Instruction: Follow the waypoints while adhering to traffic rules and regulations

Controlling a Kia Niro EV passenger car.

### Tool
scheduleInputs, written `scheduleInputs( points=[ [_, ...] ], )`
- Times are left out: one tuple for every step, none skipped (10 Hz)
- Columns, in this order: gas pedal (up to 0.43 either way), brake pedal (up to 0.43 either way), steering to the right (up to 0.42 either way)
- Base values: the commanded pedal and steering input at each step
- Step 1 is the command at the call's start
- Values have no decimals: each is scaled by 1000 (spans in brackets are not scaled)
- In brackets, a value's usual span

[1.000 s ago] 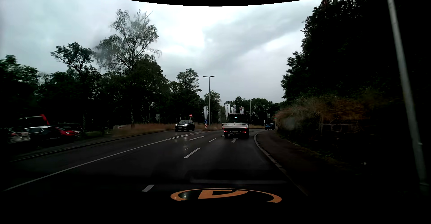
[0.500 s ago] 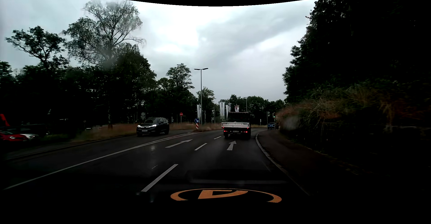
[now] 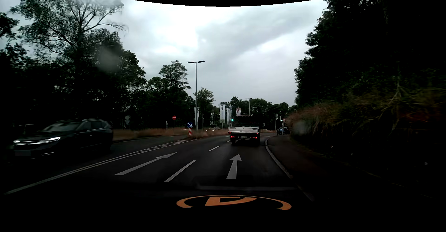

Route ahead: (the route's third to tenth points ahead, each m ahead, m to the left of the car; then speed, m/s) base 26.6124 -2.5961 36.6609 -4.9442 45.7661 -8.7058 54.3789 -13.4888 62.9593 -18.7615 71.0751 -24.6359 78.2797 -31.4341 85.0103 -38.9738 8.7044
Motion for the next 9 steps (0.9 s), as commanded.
scheduleInputs(
  points=[
    [79,0,36],
    [67,0,36],
    [67,0,36],
    [67,0,36],
    [67,0,36],
    [67,0,36],
    [67,0,38],
    [67,0,39],
    [67,0,39]
  ],
)
